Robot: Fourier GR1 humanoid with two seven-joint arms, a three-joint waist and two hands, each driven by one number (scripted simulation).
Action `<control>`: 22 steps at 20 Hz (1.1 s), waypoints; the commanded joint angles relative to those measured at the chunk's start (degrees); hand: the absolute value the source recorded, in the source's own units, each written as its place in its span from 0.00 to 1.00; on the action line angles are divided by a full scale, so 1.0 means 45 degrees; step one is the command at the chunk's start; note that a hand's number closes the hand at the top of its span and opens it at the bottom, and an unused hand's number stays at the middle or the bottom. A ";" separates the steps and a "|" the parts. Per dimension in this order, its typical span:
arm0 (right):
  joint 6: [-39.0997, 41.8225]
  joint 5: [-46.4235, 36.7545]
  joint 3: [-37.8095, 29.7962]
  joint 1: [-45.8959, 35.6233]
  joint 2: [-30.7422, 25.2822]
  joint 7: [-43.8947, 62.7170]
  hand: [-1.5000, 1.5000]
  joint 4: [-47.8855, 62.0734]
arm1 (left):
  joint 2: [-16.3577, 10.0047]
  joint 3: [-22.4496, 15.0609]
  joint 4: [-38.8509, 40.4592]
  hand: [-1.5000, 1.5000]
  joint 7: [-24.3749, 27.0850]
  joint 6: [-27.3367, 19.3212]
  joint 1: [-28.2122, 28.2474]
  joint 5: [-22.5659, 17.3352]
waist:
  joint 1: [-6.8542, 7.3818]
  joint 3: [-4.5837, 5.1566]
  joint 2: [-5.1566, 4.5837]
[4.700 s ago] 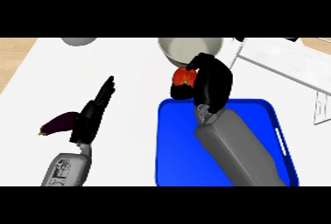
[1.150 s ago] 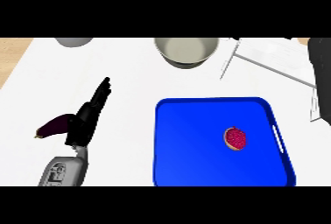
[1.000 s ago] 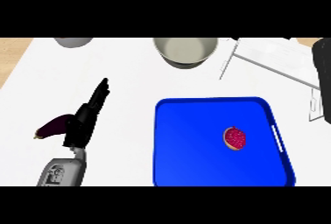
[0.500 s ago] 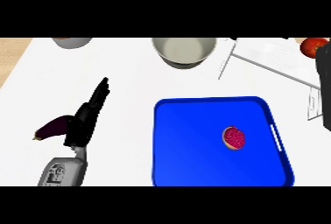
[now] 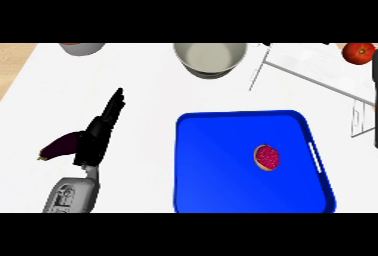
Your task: Pick the tomato from the tray and place it in the tiered shelf
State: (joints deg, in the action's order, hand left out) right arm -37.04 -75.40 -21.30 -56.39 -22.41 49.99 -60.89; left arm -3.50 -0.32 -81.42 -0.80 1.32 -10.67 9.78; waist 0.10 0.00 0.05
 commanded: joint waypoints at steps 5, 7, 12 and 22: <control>-0.1015 0.0469 -0.0487 -0.0126 -0.0122 0.0581 0.00 -0.2504 | 0.0140 -0.0180 -0.0486 0.50 -0.0313 -0.0155 0.0227 0.0138 | -0.0025 -0.0003 0.0045; -0.1306 0.0420 -0.1069 -0.0886 -0.0669 0.0764 0.00 -0.2429 | 0.0311 -0.0239 0.0172 0.50 0.0275 -0.0333 0.0184 0.0311 | -0.0044 0.0003 -0.0005; 0.1080 -0.0254 -0.1737 0.0366 -0.0752 0.2540 0.00 -0.5992 | -0.0043 -0.0130 -0.1032 0.50 -0.0088 0.0192 0.1142 -0.0156 | -0.0230 0.0007 0.0147; 0.7583 0.1860 -0.3433 0.3722 -0.0460 0.4169 0.00 -1.2392 | -0.0590 0.0668 -0.0746 0.50 -0.0597 0.0169 0.0652 -0.0382 | -0.0891 0.0005 0.0339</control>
State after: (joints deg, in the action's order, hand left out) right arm -15.40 -70.01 -34.47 -44.45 -24.34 62.65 -105.92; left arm -5.10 1.89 -83.54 -2.15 1.66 -8.17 8.50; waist -3.29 0.05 1.26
